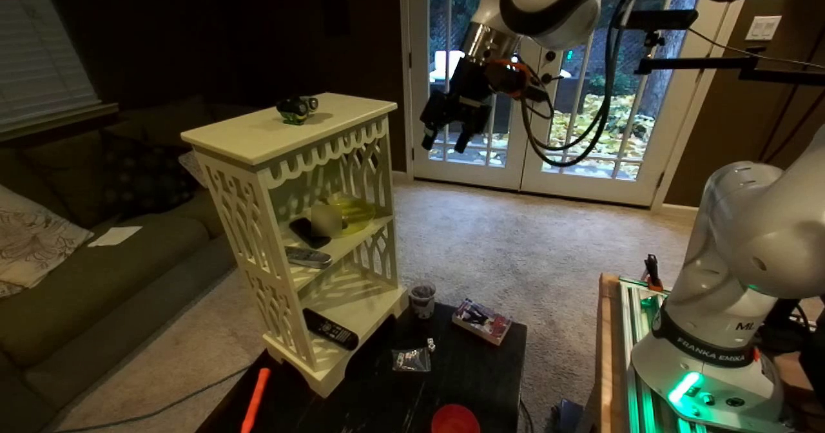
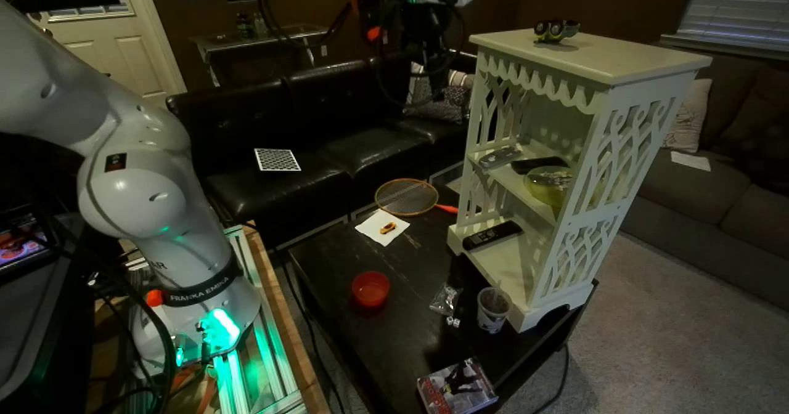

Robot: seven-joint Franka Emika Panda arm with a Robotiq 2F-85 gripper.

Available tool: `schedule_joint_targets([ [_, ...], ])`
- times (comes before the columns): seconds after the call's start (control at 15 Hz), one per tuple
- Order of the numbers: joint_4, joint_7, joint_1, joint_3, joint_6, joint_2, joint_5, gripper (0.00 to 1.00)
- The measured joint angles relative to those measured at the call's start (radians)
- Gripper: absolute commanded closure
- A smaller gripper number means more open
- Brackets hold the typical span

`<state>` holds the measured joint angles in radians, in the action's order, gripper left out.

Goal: Remove the toy car from the cabinet and put it in the orange bowl

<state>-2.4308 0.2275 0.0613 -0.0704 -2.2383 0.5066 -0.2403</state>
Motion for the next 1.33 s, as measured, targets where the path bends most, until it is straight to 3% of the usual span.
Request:
schedule_joint_targets([
  [0.33, 0.207, 0.027, 0.003, 0.071, -0.124, -0.121, 0.084, 0.00],
  [0.67, 0.453, 0.191, 0.014, 0.136, -0.157, -0.310, 0.175, 0.00],
  [1.0, 0.480, 0.237, 0.015, 0.136, -0.177, -0.347, 0.202, 0.00],
  [1.33, 0.544, 0.402, 0.007, 0.181, -0.288, -0.446, 0.471, 0.00],
])
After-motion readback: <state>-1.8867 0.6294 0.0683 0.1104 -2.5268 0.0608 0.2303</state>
